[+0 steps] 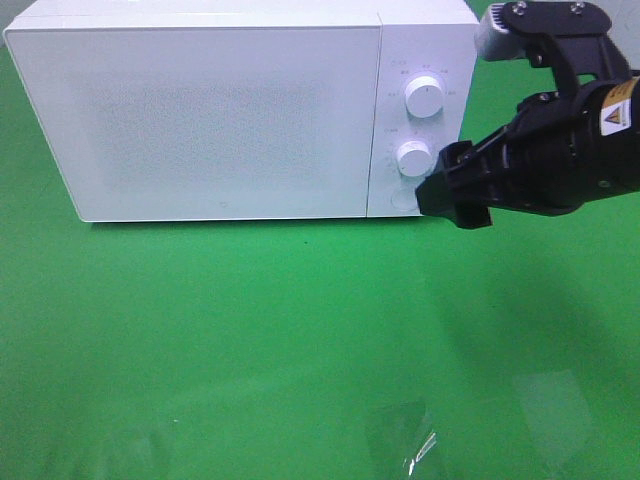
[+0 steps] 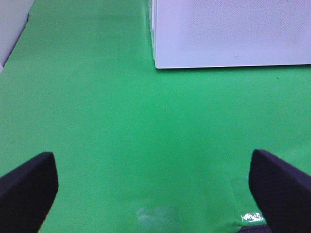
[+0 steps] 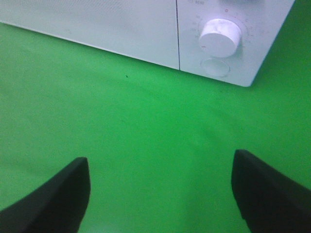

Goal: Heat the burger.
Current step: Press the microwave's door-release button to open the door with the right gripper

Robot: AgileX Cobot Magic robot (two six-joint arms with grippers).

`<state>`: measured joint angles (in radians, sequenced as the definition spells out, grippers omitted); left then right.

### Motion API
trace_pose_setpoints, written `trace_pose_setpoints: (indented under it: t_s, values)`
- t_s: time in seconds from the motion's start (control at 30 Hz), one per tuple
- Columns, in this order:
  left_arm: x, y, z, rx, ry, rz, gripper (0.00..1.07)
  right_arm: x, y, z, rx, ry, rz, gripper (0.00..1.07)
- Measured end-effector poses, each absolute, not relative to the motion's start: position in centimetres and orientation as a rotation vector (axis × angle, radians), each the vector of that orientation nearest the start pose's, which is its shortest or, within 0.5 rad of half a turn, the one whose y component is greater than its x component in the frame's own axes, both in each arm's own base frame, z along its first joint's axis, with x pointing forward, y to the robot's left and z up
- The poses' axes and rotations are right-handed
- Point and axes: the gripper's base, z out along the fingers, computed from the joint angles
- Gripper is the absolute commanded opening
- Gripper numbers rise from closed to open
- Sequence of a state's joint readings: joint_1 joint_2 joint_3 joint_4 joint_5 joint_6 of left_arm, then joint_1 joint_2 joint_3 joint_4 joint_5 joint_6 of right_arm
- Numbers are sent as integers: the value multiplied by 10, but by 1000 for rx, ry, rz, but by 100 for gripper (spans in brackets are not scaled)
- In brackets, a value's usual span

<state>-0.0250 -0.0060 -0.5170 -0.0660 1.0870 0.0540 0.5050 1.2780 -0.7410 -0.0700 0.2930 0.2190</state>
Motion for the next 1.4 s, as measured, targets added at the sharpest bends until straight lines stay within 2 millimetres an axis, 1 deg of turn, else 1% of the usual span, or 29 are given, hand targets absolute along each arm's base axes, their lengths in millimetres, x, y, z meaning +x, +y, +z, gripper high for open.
trace_pose_setpoints:
  t_s: [0.03,0.13,0.17,0.2,0.27,0.3,0.33,0.43,0.47,0.57,0.6,0.63,0.7,0.73,0.77,0.87,0.9,0.93,1.0,1.03,1.07,1.1,1.13,1.17,1.2,1.23,1.27,1.3,1.4]
  values:
    - [-9,-5,280,86,2045,-61,101,219,118,258,-427,2331,268,76]
    - [-9,-5,280,86,2045,-61,101,215,114,260,-438,2355,245,76]
    - [-9,-5,280,86,2045,-61,101,207,109,263,-445,2395,219,76]
    - [-9,-5,280,86,2045,-61,101,207,109,263,-445,2395,219,76]
    - [-9,-5,280,86,2045,-61,101,193,100,268,-479,2454,173,76]
    - [-9,-5,280,86,2045,-61,101,193,100,268,-479,2454,173,76]
    - [-9,-5,280,86,2045,-61,101,186,96,270,-505,2479,149,76]
    - [-9,-5,280,86,2045,-61,101,183,94,272,-511,2485,143,76]
    - [-9,-5,280,86,2045,-61,101,174,88,276,-529,2516,122,76]
    - [-9,-5,280,86,2045,-61,101,170,86,278,-532,2521,118,76]
    - [-9,-5,280,86,2045,-61,101,161,81,284,-527,2518,120,76]
    - [-9,-5,280,86,2045,-61,101,161,81,284,-527,2518,120,76]
    - [-9,-5,280,86,2045,-61,101,139,69,300,-500,2419,154,76]
    - [-9,-5,280,86,2045,-61,101,139,69,300,-500,2419,154,76]
    - [-9,-5,280,86,2045,-61,101,125,61,308,-483,2348,178,76]
    - [-9,-5,280,86,2045,-61,101,120,58,311,-474,2323,185,76]
    - [-9,-5,280,86,2045,-61,101,108,49,315,-440,2269,197,76]
    - [-9,-5,280,86,2045,-61,101,108,49,315,-440,2269,197,76]
    - [-9,-5,280,86,2045,-61,101,86,30,319,-333,2170,189,76]
    - [-9,-5,280,86,2045,-61,101,86,30,319,-333,2170,189,76]
    - [-9,-5,280,86,2045,-61,101,76,22,320,-277,2130,174,76]
    - [-9,-5,280,86,2045,-61,101,76,22,320,-277,2130,174,76]
    - [-9,-5,280,86,2045,-61,101,67,15,319,-221,2093,156,76]
    - [-9,-5,280,86,2045,-61,101,67,15,319,-221,2093,156,76]
    - [-9,-5,280,86,2045,-61,101,61,12,318,-195,2076,150,76]
    - [-9,-5,280,86,2045,-61,101,52,8,314,-150,2050,141,76]
    - [-9,-5,280,86,2045,-61,101,52,8,314,-150,2050,141,76]
    - [-9,-5,280,86,2045,-61,101,44,5,309,-111,2032,137,76]
    - [-9,-5,280,86,2045,-61,101,37,2,304,-77,2020,128,76]
